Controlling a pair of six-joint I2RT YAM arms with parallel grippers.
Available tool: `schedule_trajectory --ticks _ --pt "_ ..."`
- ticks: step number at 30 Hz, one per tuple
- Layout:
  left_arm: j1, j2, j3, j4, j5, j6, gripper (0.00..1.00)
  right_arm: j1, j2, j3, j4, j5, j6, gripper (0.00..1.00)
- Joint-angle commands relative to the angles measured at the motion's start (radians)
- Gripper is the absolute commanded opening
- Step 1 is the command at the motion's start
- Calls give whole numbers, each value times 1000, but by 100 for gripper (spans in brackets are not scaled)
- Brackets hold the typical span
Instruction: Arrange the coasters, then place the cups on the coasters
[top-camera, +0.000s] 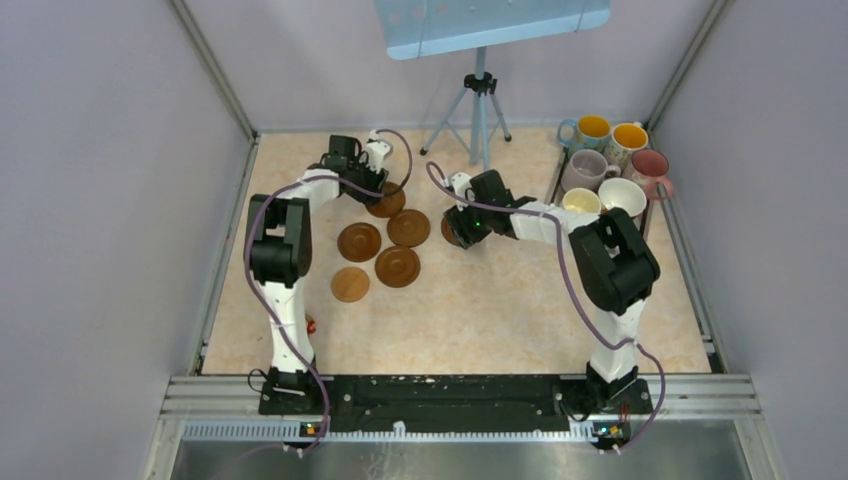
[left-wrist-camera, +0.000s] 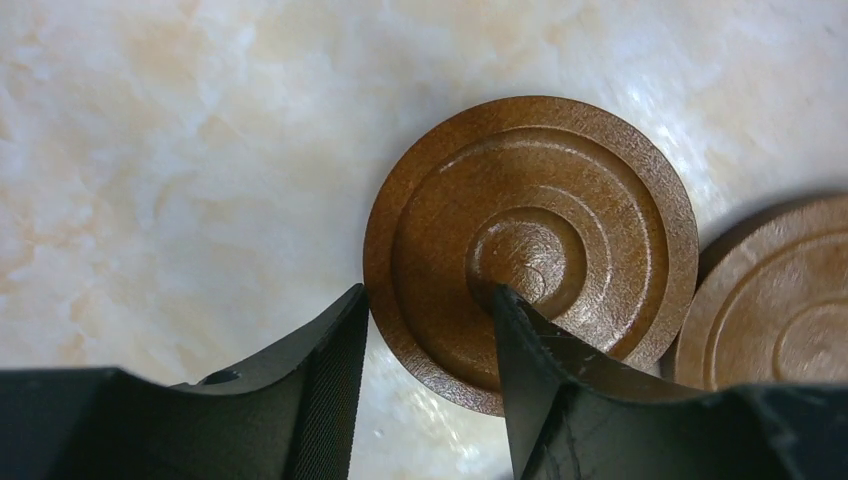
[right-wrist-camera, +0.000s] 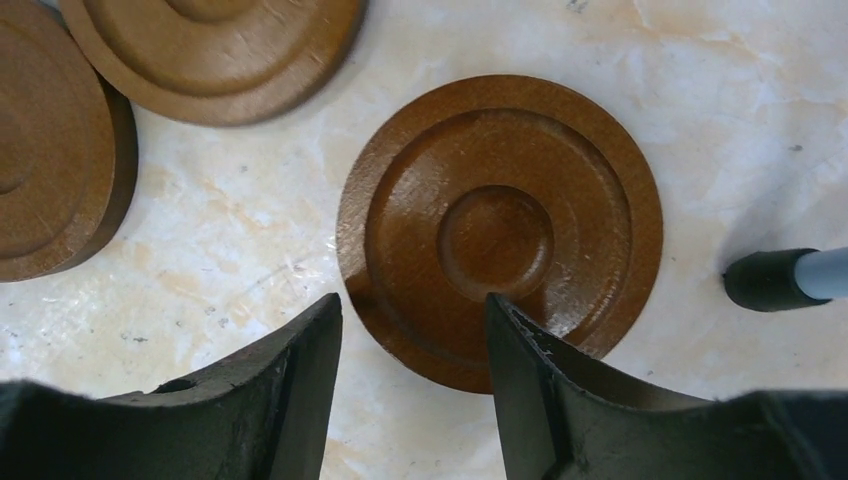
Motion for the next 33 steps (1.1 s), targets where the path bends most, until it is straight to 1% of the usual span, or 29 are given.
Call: schedule_trajectory --ticks 1,5,8,17,19,22,26,30,33 --pt "7 -60 -106 -96 8 73 52 43 34 22 -33 -61 -25 53" --pt "24 -107 -207 -114 28 100 49 62 67 33 -37 -130 -20 49" --pt "46 -169 -303 -103 36 121 48 80 91 51 -51 -161 -26 49" --pt "131 -395 -620 -92 65 200 47 173 133 42 -60 -245 -39 48" --pt "188 -427 -662 -91 76 206 47 199 137 34 -61 -264 -35 48" --pt "248 -430 -659 -86 90 193 47 227 136 25 -56 -281 -21 47" --pt "314 -375 -597 -53 78 133 48 229 134 30 -64 -257 -18 47" --pt "338 -313 -516 -37 62 82 49 220 122 20 -81 -208 -32 46" --pt "344 -281 -469 -7 10 61 50 193 108 1 -87 -182 -24 46"
